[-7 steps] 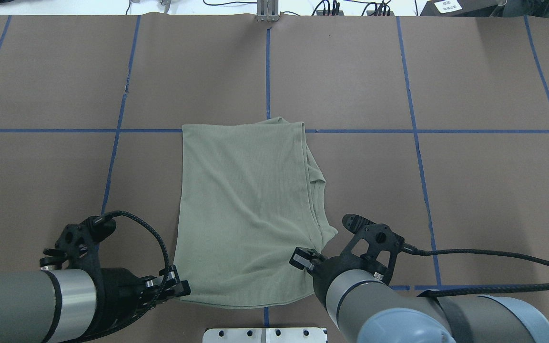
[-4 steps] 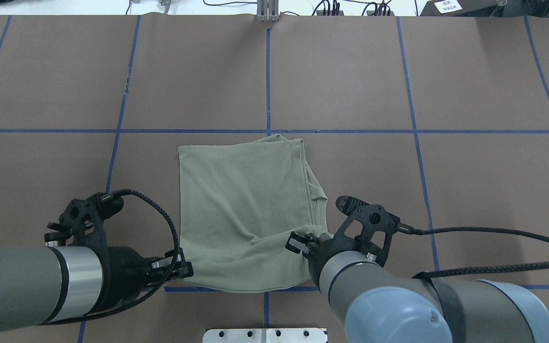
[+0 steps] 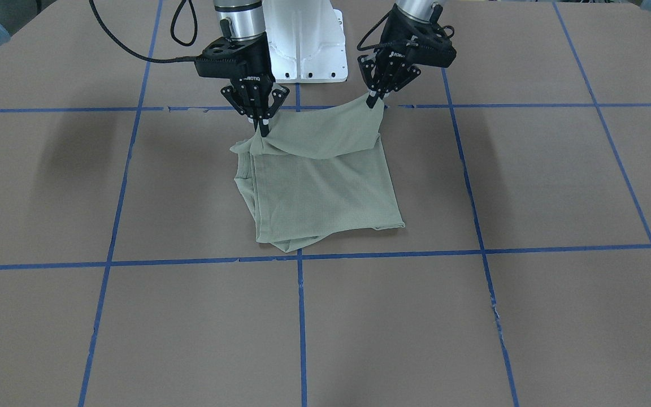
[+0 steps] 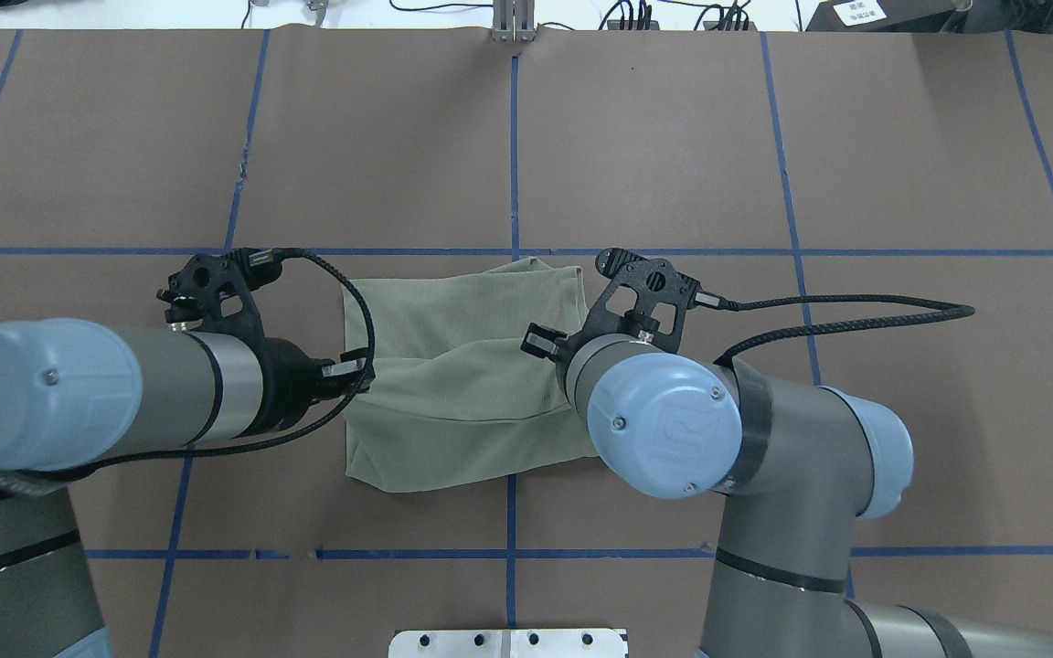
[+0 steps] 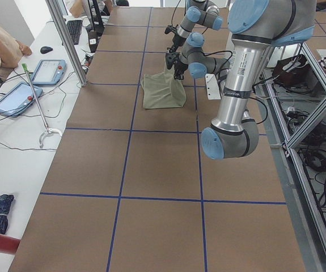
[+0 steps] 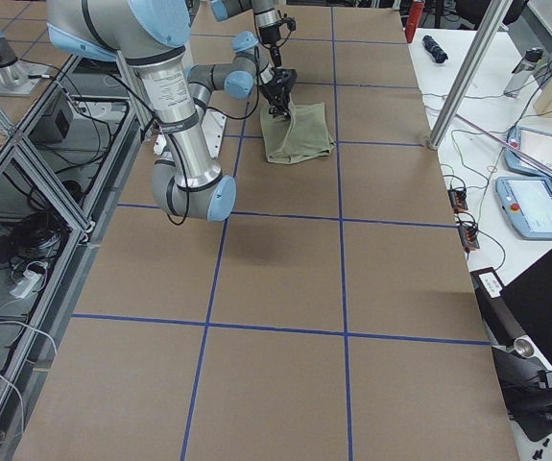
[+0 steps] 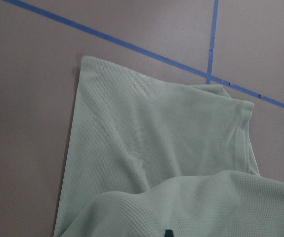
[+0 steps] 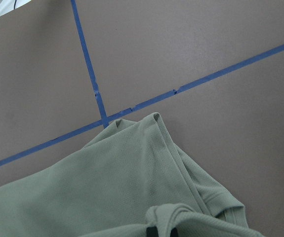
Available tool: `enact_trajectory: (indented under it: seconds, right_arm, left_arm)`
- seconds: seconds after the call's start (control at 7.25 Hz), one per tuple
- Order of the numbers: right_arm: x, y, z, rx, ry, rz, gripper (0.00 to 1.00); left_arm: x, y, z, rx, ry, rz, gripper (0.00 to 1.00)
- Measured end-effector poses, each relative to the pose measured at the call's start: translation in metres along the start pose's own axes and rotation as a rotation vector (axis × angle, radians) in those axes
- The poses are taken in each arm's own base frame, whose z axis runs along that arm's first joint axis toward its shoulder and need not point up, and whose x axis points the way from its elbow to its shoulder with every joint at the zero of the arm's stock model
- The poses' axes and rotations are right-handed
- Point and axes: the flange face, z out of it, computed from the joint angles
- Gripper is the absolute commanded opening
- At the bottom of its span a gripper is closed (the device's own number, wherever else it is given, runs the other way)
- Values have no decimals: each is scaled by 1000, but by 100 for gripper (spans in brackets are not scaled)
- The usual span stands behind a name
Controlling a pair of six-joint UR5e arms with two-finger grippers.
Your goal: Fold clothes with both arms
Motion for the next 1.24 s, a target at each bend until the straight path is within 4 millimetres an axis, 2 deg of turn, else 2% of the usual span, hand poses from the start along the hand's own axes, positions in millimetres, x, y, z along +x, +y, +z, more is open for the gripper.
enact_trajectory:
  seconds: [0.41,0.69,0.83,0.97,1.24]
  right_arm:
    - [-30,-12,49,30,67,-12,0]
    - [-38,-21,94,48,65,-6,0]
    - [-38,-30,114,52,57,-8,0]
    - [-36,-40,123,50,56,-9,0]
    - [-35,-51,129,47,59,-6,0]
  left_arm:
    - [-10,-30,61,39,-64,-1,0]
    - [-25,-46,95,58,-100,-12,0]
    - [-26,-52,103,66,-105,-15,0]
    - [-22,-62,106,77,-104,-4,0]
    - [-18,-82,112,98,-115,34,0]
